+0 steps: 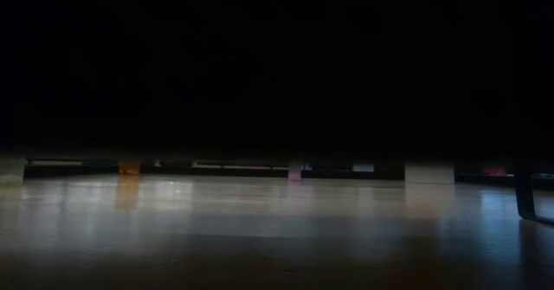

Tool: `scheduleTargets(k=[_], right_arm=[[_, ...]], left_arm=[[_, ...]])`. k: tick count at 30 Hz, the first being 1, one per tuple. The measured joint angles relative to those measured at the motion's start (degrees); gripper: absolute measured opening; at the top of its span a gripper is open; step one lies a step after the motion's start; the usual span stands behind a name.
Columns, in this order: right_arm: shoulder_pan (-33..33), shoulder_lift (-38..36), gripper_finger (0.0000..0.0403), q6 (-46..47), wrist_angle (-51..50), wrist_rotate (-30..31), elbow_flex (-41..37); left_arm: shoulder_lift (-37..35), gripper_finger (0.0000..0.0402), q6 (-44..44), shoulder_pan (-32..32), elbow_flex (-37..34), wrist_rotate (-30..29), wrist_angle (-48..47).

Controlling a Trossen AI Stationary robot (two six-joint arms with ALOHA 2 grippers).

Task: Pick and place medicine bottles onto shelf by color
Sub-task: Put the top middle pink pill bottle on the shelf

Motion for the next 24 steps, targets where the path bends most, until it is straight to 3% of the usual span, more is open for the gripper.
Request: scheduleTargets(k=[8,15,24], right_arm=[[0.45,2.76,0.0268,3.94,1.28,8.81,0.00],[0.46,7.71,0.0268,7.02,1.44,8.87,0.00],[-2.17,8.11,0.0268,14.06,0.93,5.45,0.00]], left_arm=[[0.00,0.0218,0.00,0.00,0.00,0.00,-0.01],[0.00,0.0218,0.00,0.00,0.00,0.00,0.01],[0.00,0.0218,0.00,0.00,0.00,0.02,0.01]])
